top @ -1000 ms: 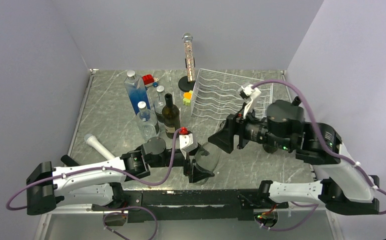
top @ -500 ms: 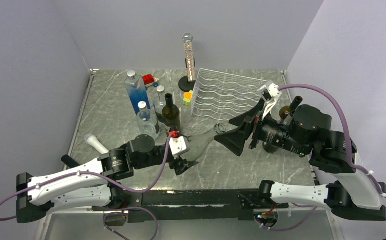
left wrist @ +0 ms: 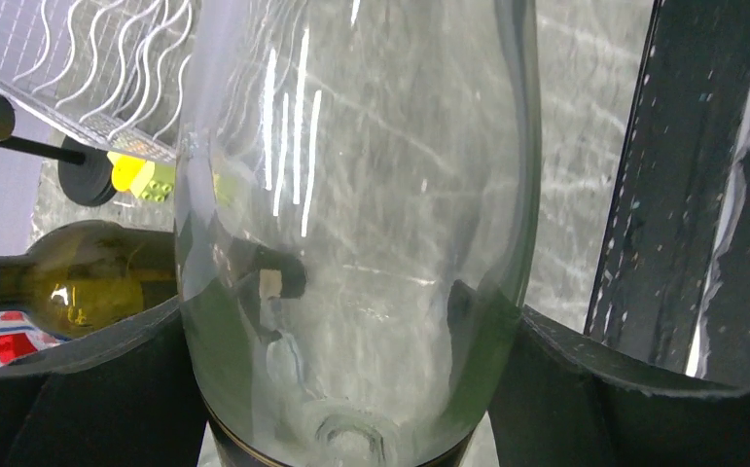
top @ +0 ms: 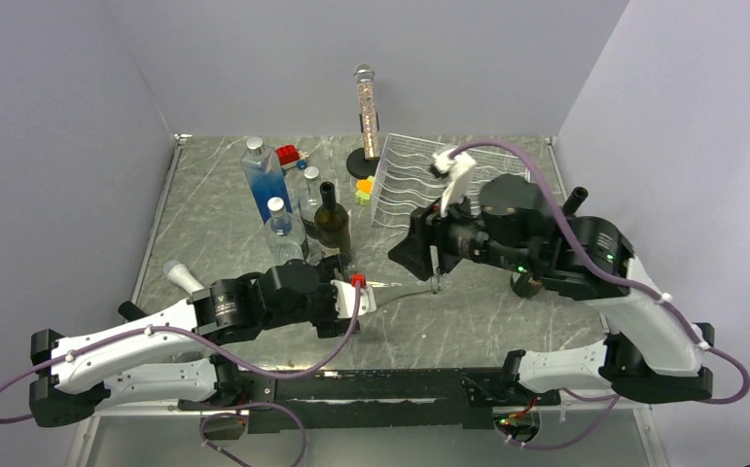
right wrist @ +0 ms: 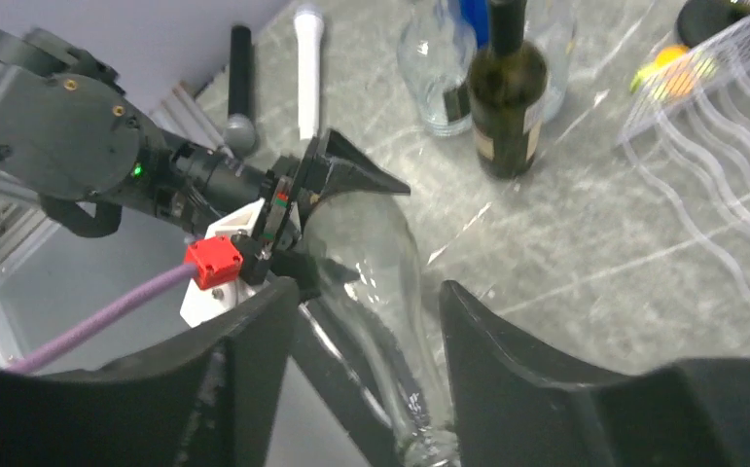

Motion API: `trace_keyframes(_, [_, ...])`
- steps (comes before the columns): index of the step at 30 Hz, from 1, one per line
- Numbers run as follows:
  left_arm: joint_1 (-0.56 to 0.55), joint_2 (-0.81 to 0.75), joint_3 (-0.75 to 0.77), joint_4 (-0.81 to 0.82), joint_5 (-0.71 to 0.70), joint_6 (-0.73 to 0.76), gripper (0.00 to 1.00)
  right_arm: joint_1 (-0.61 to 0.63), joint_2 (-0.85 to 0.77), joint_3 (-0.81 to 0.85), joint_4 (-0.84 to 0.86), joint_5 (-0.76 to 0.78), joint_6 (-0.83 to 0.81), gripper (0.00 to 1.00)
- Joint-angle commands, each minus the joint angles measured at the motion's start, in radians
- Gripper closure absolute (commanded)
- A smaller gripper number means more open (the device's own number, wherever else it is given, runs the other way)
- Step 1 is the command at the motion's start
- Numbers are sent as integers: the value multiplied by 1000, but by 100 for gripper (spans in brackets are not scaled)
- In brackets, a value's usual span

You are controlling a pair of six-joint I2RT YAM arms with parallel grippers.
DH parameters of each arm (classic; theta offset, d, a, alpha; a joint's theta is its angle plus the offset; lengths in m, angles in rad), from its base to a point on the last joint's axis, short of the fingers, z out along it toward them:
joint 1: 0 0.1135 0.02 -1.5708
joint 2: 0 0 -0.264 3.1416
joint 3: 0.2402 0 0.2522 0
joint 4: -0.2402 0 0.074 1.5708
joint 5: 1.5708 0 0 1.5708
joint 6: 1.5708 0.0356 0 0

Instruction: Put the wine bottle on the wine rack

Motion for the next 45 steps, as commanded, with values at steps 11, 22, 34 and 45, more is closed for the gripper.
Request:
trace_keyframes(11, [-135,-68,20,89,-244,105,99,4,123,-12,-239,-157,-35,54])
trace_keyframes(22, [-173,-96,-23,95,-286,107,99,5,152,-146,-291,-359,-55,45])
trace_keyframes(34, [-200,-64,-14,127,-318,134,99,5,189,-226,-258,-445,-94,39])
trace_keyframes(45, [-209,-120,-2,169,-383,114,99,12,227,-263,-194,-385,-85,38])
